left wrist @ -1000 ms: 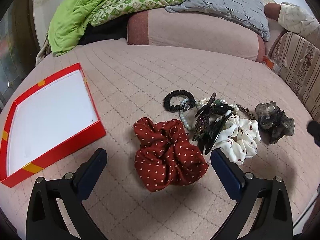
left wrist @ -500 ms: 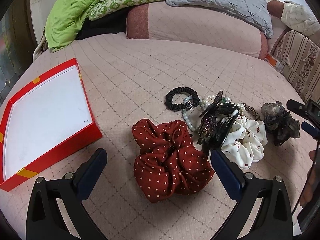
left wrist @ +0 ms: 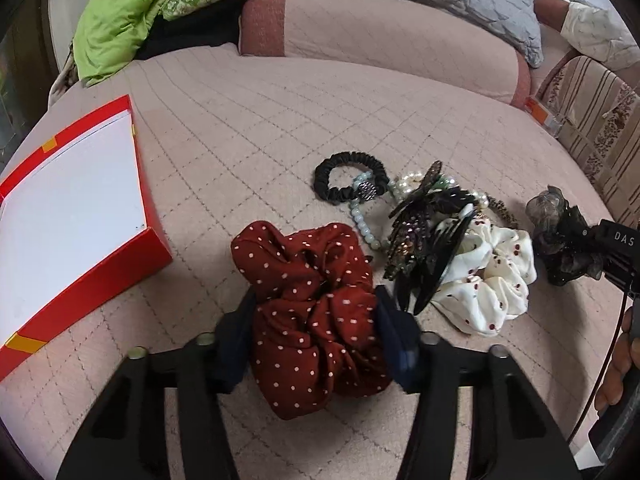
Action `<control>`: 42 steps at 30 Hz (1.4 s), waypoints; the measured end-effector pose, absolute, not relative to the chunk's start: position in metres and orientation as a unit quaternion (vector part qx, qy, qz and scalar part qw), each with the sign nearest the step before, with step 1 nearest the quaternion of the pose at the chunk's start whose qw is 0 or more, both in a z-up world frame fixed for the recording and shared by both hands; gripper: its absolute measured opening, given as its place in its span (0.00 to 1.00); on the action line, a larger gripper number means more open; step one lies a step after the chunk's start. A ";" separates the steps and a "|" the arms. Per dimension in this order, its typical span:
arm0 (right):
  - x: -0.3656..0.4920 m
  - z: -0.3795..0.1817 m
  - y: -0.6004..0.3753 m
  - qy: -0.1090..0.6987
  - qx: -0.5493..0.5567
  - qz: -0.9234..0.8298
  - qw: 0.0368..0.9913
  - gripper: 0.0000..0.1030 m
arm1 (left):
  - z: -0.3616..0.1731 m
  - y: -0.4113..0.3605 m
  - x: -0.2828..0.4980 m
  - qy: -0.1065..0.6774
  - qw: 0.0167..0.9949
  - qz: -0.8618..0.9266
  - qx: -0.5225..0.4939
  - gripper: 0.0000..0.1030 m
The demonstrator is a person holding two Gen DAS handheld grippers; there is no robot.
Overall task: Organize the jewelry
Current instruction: 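Grasp the red polka-dot scrunchie with the left tool while the right grasps the grey sheer scrunchie, then carry both scrunchies over the tray and open the left tool to drop the red one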
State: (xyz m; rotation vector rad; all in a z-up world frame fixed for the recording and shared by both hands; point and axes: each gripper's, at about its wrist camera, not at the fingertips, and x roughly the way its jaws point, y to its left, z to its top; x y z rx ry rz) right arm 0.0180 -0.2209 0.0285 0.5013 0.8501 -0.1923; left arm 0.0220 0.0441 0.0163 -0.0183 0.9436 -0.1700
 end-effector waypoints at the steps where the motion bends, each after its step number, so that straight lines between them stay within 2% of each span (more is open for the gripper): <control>1: 0.016 0.032 -0.220 0.401 0.238 -0.091 0.880 0.22 | 0.017 0.044 0.021 0.451 0.888 -0.085 -0.008 0.37; 6: 0.006 0.054 -0.218 0.355 0.234 -0.082 0.901 0.20 | 0.024 0.046 0.018 0.438 0.893 -0.100 -0.020 0.26; 12: -0.004 0.078 -0.200 0.314 0.222 -0.050 0.922 0.20 | 0.043 0.052 0.012 0.400 0.911 -0.097 -0.019 0.25; 19: 0.002 0.089 -0.165 0.306 0.195 -0.024 0.932 0.20 | 0.061 0.073 0.009 0.365 0.928 -0.077 -0.020 0.25; 42: 0.021 0.098 -0.078 0.298 0.141 0.021 0.944 0.20 | 0.082 0.163 0.011 0.338 0.939 -0.011 -0.062 0.25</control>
